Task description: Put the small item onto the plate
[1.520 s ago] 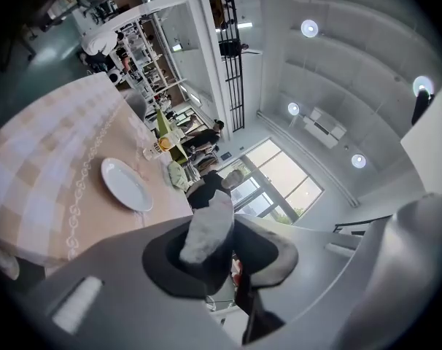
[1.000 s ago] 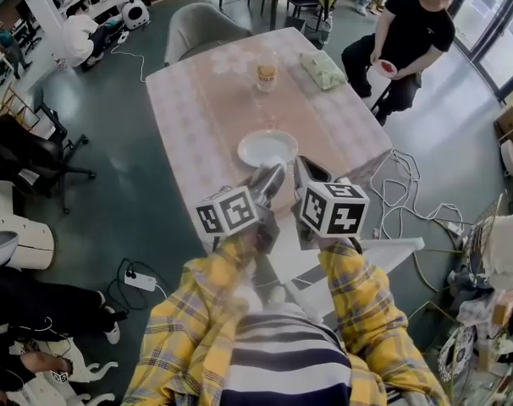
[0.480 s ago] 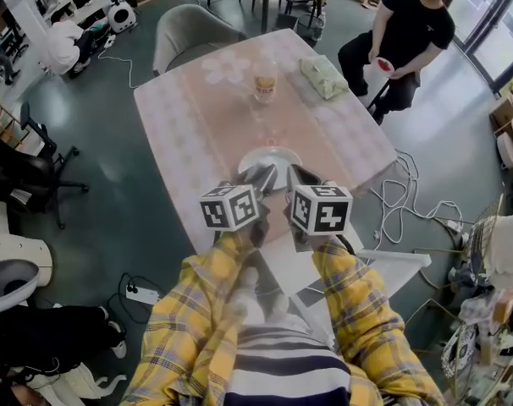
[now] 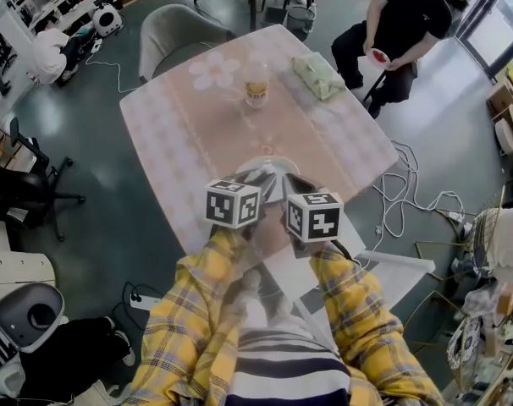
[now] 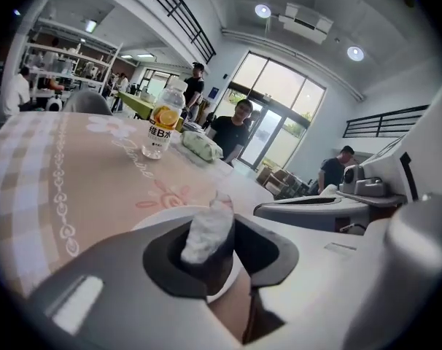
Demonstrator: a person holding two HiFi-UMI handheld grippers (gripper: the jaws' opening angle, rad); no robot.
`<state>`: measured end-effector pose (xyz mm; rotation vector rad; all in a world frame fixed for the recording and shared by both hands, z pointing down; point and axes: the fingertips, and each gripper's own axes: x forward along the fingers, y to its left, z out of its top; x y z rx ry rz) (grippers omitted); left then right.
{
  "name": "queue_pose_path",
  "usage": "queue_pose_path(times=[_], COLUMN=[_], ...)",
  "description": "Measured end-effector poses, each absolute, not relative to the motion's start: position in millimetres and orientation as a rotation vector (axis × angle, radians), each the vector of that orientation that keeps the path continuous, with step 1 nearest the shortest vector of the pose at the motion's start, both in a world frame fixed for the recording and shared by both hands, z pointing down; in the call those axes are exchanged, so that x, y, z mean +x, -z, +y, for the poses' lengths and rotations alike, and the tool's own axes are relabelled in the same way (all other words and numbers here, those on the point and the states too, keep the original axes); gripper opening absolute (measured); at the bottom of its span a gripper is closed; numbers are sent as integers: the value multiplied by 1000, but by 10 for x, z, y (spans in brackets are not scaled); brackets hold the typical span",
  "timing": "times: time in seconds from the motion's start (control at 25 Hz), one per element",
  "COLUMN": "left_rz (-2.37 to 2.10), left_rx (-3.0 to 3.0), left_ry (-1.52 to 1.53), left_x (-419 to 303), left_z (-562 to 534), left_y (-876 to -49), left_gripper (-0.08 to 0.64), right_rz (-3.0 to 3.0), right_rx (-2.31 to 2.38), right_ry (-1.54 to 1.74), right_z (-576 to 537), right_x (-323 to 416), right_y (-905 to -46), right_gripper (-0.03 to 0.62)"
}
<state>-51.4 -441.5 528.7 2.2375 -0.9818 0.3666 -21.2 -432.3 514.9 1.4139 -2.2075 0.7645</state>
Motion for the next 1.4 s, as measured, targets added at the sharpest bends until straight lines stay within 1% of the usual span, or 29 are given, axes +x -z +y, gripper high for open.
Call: queue_pose_path(times=[0.16,0.52,0.6,0.76,0.92,1.12,1.24,1.4], left_rz=[-908,-798,-815,-864,-921,-1006,-1055,-1093], left_rx=[2219,2131,2133,2158,2174,2194,2182,2178], left_ry=[-458,-560,-579,-580,-579,-605,-629,-625], left_x=[-433,-346,-357,-376,-435,-569,-667,-725], left_z=[-4430,-4409,-4419,-4475,-4523,-4565,-4568,-4562], left_y=[-5399,-5623,-5644,-5598,-5556,-5512,-5551,-5571], left_gripper=[97,100,104,153,147,163,127,140], right_rz=[-2198,-2197,-2196,-2198,-2201,-2203,-2198,-2197], right_rx=[1417,1406,1401,1400,1395,1396,1394,1389], right_ry=[-780,-800,-804,-807,-809,-812,-815,-812], right_z=[-4364,-4403,-4398,-4405,-4397,-4386,-4362,-4340], right_x=[-182,-180,-182,-163,-167,-177,-178,-191], right_y=[-5201,-5269,-5278,-5276,-5283,-5282,-5300,-5307], right_gripper=[-3,-3,-3,-3,-3,-3,-3,-3])
